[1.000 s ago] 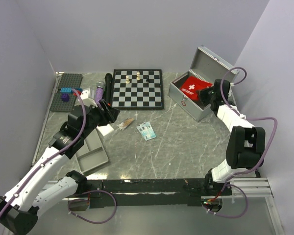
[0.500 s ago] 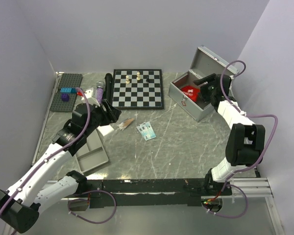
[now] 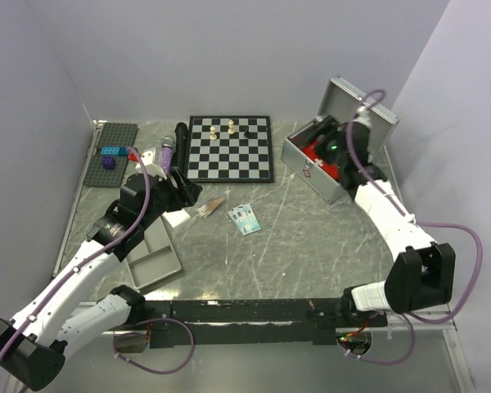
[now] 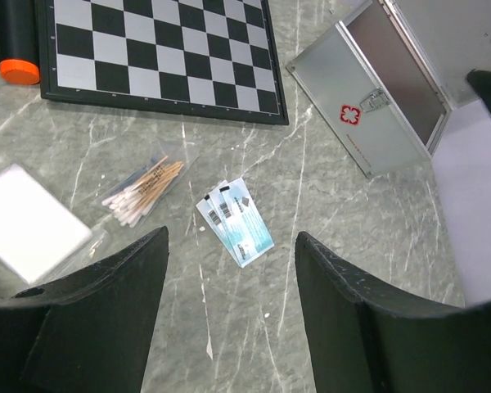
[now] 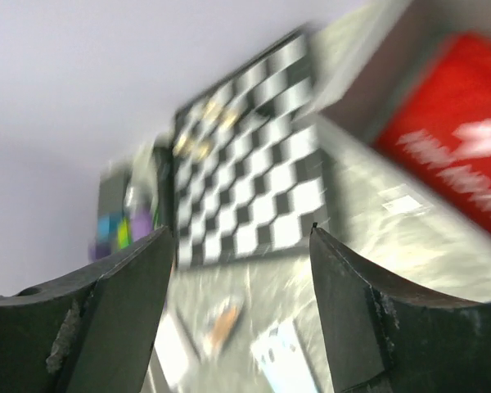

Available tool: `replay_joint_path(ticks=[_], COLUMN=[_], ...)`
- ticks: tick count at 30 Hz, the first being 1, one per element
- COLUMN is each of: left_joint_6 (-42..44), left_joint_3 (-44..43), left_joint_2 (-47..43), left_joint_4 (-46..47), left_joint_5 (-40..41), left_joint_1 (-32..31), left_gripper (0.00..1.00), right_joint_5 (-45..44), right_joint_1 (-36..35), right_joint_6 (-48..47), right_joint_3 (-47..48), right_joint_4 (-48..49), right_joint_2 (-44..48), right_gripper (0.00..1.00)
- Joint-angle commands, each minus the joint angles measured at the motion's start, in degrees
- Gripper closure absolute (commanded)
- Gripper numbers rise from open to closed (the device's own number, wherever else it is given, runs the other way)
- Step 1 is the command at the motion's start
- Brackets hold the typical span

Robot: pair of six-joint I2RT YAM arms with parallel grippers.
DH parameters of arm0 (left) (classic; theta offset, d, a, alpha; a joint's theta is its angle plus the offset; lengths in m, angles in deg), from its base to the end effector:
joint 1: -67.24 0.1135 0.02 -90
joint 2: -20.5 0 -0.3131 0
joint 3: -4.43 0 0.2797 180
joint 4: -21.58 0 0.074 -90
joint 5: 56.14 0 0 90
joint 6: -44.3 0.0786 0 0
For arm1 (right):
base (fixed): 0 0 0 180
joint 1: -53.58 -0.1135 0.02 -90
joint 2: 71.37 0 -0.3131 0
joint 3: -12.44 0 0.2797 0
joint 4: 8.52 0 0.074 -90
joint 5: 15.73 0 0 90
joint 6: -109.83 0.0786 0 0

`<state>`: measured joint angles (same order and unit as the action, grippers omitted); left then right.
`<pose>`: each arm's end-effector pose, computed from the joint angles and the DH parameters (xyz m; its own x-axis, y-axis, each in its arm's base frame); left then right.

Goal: Organize the medicine kit

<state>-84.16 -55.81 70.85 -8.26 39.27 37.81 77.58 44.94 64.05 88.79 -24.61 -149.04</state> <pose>0.2117 -0.1109 0.3507 -0.4889 -0.4351 -0.7561 0.1378 0.8173 -0.5595 0.3733 0.0613 0.3673 -0.3546 0.6504 -0.6718 0.0598 0.7328 0.6778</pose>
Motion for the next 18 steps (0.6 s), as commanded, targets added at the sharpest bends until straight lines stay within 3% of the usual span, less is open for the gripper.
replay_joint_path(ticks=[1, 7, 13, 18], left_joint_6=[-1.2, -1.3, -3.2, -5.8], left_joint_3=[0.9, 3.0, 6.1, 7.9], left_joint_2=[-2.7, -7.0, -11.5, -14.0], left_joint_4=[-1.0, -5.8, -8.1, -9.9], left_joint_5=[0.4, 4.6, 6.2, 6.8], left_joint_1=[0.2, 0.2, 0.2, 0.2], left_gripper=[0.33, 0.34, 0.34, 0.34], right_joint_5=[-3.0, -9.6, -17.8, -26.8], right_joint_1=[-11.1, -18.2, -18.3, -16.2], right_joint_6=[-11.3, -18.5, -21.0, -21.9], right_joint_3=[-3.9, -7.3, -7.3, 0.3], right_joint_4=[2.4, -1.7, -4.5, -9.3], right_joint_2=[3.3, 4.3, 5.5, -0.4], right_gripper=[0.27, 0.27, 0.19, 0.16])
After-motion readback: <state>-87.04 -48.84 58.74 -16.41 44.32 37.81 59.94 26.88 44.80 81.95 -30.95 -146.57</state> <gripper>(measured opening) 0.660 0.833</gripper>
